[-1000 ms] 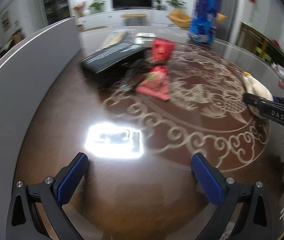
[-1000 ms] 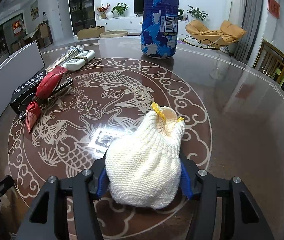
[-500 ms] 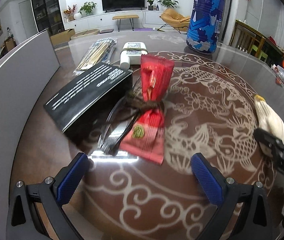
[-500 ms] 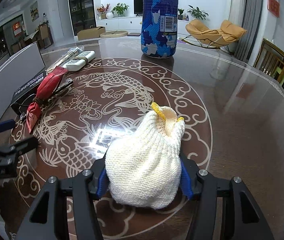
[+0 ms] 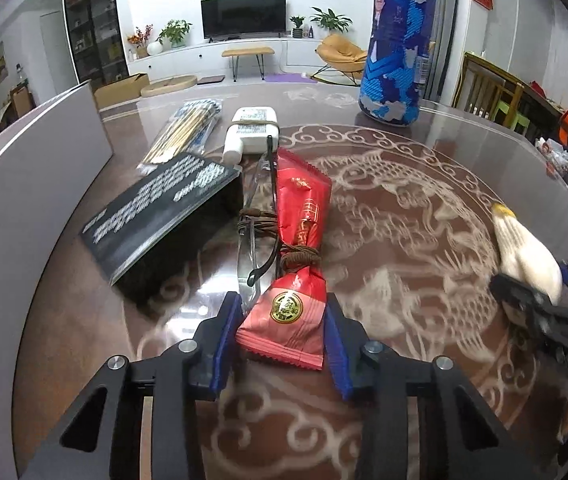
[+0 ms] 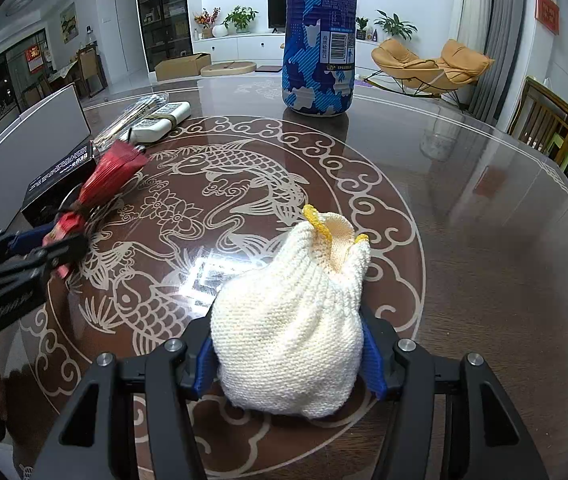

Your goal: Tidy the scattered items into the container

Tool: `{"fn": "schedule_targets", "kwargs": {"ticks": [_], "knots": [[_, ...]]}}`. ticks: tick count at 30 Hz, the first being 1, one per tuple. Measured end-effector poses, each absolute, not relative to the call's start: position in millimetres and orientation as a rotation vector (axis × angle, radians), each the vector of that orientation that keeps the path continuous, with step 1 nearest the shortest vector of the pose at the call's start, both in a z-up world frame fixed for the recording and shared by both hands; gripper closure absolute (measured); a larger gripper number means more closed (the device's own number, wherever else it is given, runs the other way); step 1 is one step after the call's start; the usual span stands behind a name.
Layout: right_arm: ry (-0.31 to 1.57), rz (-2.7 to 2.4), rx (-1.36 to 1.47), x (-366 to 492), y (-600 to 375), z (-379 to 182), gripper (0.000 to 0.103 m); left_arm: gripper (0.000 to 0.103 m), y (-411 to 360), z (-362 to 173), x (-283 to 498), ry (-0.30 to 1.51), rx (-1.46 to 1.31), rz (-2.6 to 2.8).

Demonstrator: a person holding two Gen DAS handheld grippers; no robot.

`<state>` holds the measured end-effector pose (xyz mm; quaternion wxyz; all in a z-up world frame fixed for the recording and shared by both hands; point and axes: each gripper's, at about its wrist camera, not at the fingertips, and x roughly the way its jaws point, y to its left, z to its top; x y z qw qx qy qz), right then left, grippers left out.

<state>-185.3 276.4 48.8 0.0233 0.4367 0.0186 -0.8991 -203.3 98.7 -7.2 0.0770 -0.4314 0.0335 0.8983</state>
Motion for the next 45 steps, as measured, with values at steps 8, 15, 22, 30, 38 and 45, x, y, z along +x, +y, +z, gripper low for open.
{"fn": "schedule_targets", "kwargs": {"ticks": [8,15,22,30,38,45], "knots": [[0.058,-2.783,1.352,-185,276,49,0.045,0.063,57,-7,-107,0.119,-1.289,2.692],[0.061,-2.784,1.352,-185,276,49,0.045,0.063,16,-8,-65,0.024,-1.312,2.805],[0.062,-2.783,1.352,-185,276,49,0.045,0.019,11,-10,-66,-0.016,-1.325,2.796],[0.063,-2.783,1.352,-185,276,49,0.044,0.018,14,-9,-80,-0.031,-1.362,2.741],[0.145,-2.635,1.281,-180,249,48,0.041,0.015,37,-11,-113,0.086,-1.362,2.684],[0.19,-2.561,1.247,-172,219,46,0.04,0.015,7,-6,-98,-0.285,-1.203,2.512]]}}
